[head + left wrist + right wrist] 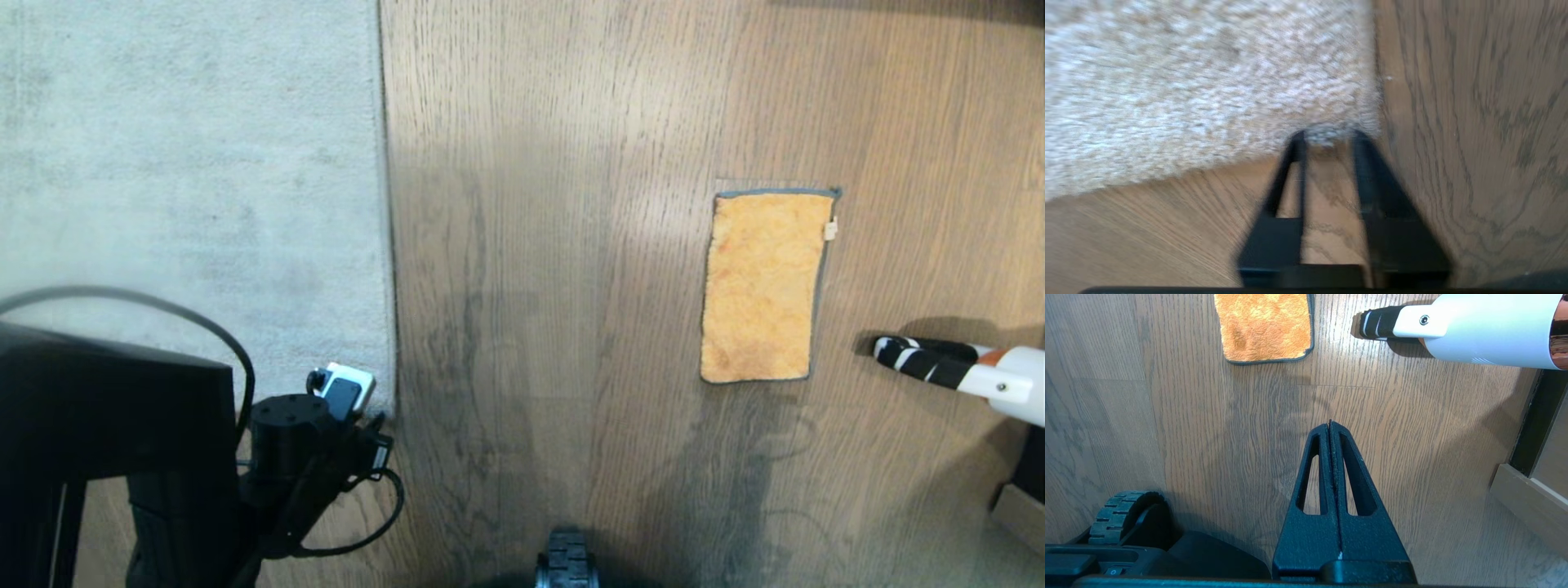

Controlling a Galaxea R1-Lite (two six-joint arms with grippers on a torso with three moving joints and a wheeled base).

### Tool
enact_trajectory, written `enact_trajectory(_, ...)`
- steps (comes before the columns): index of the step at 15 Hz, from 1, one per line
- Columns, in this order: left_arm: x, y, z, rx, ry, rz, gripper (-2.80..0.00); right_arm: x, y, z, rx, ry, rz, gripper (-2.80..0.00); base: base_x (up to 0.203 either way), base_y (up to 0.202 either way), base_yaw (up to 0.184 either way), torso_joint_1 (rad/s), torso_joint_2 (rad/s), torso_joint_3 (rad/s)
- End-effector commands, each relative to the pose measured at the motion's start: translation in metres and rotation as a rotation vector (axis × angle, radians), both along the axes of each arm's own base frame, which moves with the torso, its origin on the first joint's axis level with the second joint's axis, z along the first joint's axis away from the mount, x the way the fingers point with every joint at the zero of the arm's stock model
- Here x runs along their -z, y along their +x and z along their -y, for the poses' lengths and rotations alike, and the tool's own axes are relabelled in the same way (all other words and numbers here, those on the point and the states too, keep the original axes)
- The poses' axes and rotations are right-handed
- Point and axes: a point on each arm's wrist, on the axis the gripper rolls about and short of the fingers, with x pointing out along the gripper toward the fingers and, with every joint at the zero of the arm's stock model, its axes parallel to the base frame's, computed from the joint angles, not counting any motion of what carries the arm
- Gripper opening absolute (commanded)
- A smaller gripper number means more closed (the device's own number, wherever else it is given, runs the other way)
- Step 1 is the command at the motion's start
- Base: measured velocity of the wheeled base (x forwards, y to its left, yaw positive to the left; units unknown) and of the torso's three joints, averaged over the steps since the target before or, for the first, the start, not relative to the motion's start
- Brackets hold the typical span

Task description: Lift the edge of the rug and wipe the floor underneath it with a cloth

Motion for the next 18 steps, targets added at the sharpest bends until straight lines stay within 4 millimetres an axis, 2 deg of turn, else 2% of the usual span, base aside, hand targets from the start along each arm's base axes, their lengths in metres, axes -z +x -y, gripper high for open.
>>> enact_trajectory(1, -0.014, -0.001, -0.002, -0.007, -0.022, 0.073, 0.00, 0.000, 0.000, 0.000, 0.000, 0.000, 0.001, -2.80, 0.000, 0.000, 0.000, 0.000, 0.00, 0.000)
enact_trajectory(4, -0.018, 0.000, -0.007, -0.024, -0.022, 0.085, 0.00, 0.000, 0.000, 0.000, 0.000, 0.000, 0.001, -2.80, 0.000, 0.000, 0.000, 0.000, 0.00, 0.000)
enact_trajectory(8, -0.010, 0.006, -0.015, -0.050, -0.001, 0.066, 0.00, 0.000, 0.000, 0.000, 0.000, 0.000, 0.001, -2.80, 0.000, 0.000, 0.000, 0.000, 0.00, 0.000)
enact_trajectory(18, -0.008, 0.022, -0.010, -0.043, -0.023, 0.099, 0.00, 0.000, 0.000, 0.000, 0.000, 0.000, -0.001, -2.80, 0.000, 0.000, 0.000, 0.000, 0.00, 0.000)
